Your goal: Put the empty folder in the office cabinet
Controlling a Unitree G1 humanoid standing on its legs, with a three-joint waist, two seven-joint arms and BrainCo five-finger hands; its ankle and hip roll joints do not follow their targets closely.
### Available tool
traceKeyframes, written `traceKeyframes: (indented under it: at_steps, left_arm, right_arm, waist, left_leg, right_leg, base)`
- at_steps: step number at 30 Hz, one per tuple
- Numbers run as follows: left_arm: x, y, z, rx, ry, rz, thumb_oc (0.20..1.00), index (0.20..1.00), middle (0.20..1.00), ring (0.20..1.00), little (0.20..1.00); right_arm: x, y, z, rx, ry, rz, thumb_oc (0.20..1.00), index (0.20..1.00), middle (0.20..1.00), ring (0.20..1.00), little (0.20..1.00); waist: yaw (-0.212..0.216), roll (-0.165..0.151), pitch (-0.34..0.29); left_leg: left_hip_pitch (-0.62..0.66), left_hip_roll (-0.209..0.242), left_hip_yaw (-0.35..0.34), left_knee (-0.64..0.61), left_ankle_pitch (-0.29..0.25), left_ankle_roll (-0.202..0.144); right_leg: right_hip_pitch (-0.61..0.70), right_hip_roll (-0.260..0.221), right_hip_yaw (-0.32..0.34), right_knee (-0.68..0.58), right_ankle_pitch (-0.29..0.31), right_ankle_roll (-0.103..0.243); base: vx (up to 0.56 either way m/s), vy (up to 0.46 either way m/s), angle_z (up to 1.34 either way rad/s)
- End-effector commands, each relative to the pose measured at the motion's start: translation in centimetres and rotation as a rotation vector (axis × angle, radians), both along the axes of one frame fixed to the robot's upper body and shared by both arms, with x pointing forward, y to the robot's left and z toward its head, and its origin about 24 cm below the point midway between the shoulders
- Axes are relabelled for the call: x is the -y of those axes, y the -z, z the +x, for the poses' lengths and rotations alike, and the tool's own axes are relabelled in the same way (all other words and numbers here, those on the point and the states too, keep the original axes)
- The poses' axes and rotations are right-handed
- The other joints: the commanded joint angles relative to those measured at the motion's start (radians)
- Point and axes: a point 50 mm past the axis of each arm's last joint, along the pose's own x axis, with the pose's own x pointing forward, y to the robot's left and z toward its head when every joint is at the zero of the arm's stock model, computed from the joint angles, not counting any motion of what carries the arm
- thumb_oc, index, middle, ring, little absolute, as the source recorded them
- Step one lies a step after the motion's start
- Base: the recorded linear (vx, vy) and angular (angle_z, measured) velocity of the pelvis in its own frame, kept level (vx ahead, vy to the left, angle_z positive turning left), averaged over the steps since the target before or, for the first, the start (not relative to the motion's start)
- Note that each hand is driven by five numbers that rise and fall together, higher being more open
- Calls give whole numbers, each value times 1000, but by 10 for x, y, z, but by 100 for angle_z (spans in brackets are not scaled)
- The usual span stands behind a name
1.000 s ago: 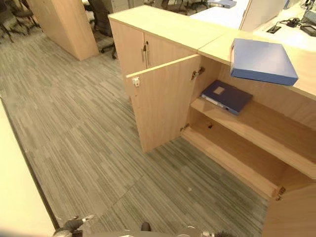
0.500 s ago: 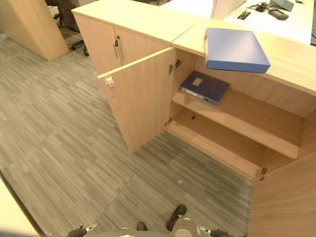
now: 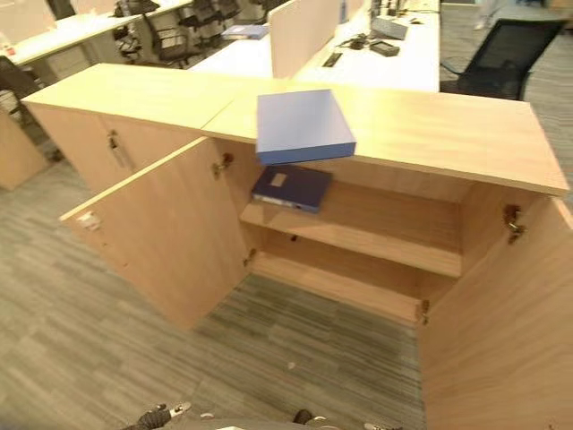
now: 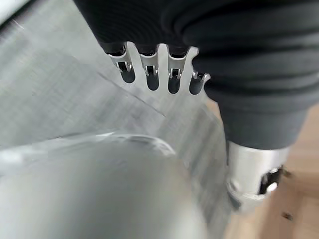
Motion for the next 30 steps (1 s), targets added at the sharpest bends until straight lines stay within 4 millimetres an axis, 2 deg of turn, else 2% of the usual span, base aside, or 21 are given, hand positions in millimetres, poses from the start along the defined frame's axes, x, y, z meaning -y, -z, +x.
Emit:
traceKeyframes:
  at_steps: [1,3,4,5,6,7,9,11,13,14,15,16,19,21,24,26,28,30]
  left_arm:
    - [5,-9,33,114,-14,-25,1000,1000,1000,1000,1000]
    - [10,-10,36,143,-16,-56,1000,1000,1000,1000,1000]
    - [12,-13,42,174,-5,-76,1000,1000,1000,1000,1000]
    - [13,-14,46,192,-4,-74,1000,1000,1000,1000,1000]
    - [13,-14,46,192,-4,-74,1000,1000,1000,1000,1000]
    - [14,-16,50,205,12,-68,1000,1000,1000,1000,1000]
    - [17,-17,54,206,52,-63,1000,1000,1000,1000,1000]
    - [19,-15,53,194,75,-58,1000,1000,1000,1000,1000]
    - [20,-17,56,192,154,-40,1000,1000,1000,1000,1000]
    - [20,-17,56,192,154,-40,1000,1000,1000,1000,1000]
    - [20,-17,56,189,179,-32,1000,1000,1000,1000,1000]
    - [18,-17,56,175,214,-15,1000,1000,1000,1000,1000]
    - [16,-18,61,177,230,1,1000,1000,1000,1000,1000]
    - [15,-19,62,179,232,5,1000,1000,1000,1000,1000]
    - [15,-20,65,187,226,5,1000,1000,1000,1000,1000]
    - [15,-20,65,186,224,6,1000,1000,1000,1000,1000]
    - [16,-22,69,209,234,17,1000,1000,1000,1000,1000]
    - [16,-26,74,236,235,37,1000,1000,1000,1000,1000]
  right_arm:
    - [19,-8,13,20,7,-65,1000,1000,1000,1000,1000]
    - [22,-9,14,20,-11,-79,1000,1000,1000,1000,1000]
    - [25,-11,20,33,-45,-96,1000,1000,1000,1000,1000]
    - [25,-12,22,39,-54,-97,1000,1000,1000,1000,1000]
    - [25,-12,22,39,-54,-97,1000,1000,1000,1000,1000]
    - [25,-12,23,40,-65,-100,1000,1000,1000,1000,1000]
    - [25,-12,25,40,-85,-101,1000,1000,1000,1000,1000]
    - [23,-12,28,49,-98,-95,1000,1000,1000,1000,1000]
    - [19,-11,27,33,-127,-79,1000,1000,1000,1000,1000]
    - [19,-11,27,33,-127,-79,1000,1000,1000,1000,1000]
    - [18,-10,26,25,-138,-72,1000,1000,1000,1000,1000]
    - [14,-9,27,17,-154,-58,1000,1000,1000,1000,1000]
    - [7,-7,29,14,-165,-40,1000,1000,1000,1000,1000]
    - [6,-6,30,15,-167,-34,1000,1000,1000,1000,1000]
    - [0,-5,34,35,-162,-18,1000,1000,1000,1000,1000]
    - [0,-5,35,40,-158,-17,1000,1000,1000,1000,1000]
    - [-1,-6,39,49,-154,-18,1000,1000,1000,1000,1000]
    - [-2,-6,41,62,-133,-17,1000,1000,1000,1000,1000]
  waist:
    - [19,-9,88]
    - [35,-14,90]
    - [52,-10,87]
    - [52,-6,87]
    - [52,-7,87]
    - [53,-1,88]
    - [47,10,88]
    - [41,30,69]
    - [36,40,43]
    - [36,40,43]
    - [36,40,36]
    - [33,36,25]
    - [29,32,19]
    - [29,32,16]
    - [26,34,12]
    - [28,38,16]
    - [36,52,31]
    - [34,57,39]
  left_leg:
    - [128,-45,54,-320,2,48]
    - [109,-92,-12,-455,-12,57]
    - [122,-139,-155,-716,20,38]
    - [118,-138,-212,-809,90,28]
    - [120,-139,-212,-813,92,28]
    - [112,-121,-265,-877,127,15]
    - [99,-106,-304,-942,151,2]
    - [145,-92,-308,-995,157,-14]
    - [191,-114,-292,-1013,137,-6]
    - [191,-114,-292,-1013,137,-6]
    - [204,-124,-280,-1013,126,0]
    - [226,-152,-258,-1013,101,20]
    - [242,-194,-228,-1013,69,53]
    - [244,-208,-222,-1013,60,62]
    - [262,-260,-206,-1013,21,95]
    - [268,-267,-199,-1013,17,101]
    - [282,-285,-180,-1013,1,118]
    - [294,-292,-187,-1013,-2,123]
  right_leg:
    - [61,-74,75,-23,-47,113]
    - [76,-83,118,-39,-37,131]
    - [83,-82,173,-48,-30,150]
    - [76,-84,185,-47,-21,152]
    - [76,-84,185,-47,-22,152]
    - [81,-85,203,-49,-27,156]
    - [90,-87,232,-47,-39,162]
    - [93,-82,252,-57,-40,177]
    - [90,-117,283,-62,-22,198]
    - [90,-117,283,-62,-22,198]
    - [89,-131,292,-62,-17,207]
    - [86,-159,311,-62,-6,227]
    - [65,-202,341,-42,8,250]
    - [57,-214,350,-38,14,258]
    - [26,-267,377,3,28,288]
    - [13,-275,382,31,28,288]
    - [-29,-306,357,110,50,295]
    - [-44,-309,361,176,62,287]
  base:
    - [111,95,-84]
    - [160,169,-100]
    - [183,240,-104]
    - [138,183,-100]
    - [75,115,-99]
    - [120,107,-90]
    - [162,150,-58]
    - [214,276,-55]
    - [217,371,-82]
    - [105,202,-46]
    - [154,313,-28]
    - [182,404,-13]
    - [94,343,-13]
    - [33,183,-28]
    - [90,310,0]
    - [63,211,-12]
    - [43,231,-26]
    - [39,123,-31]
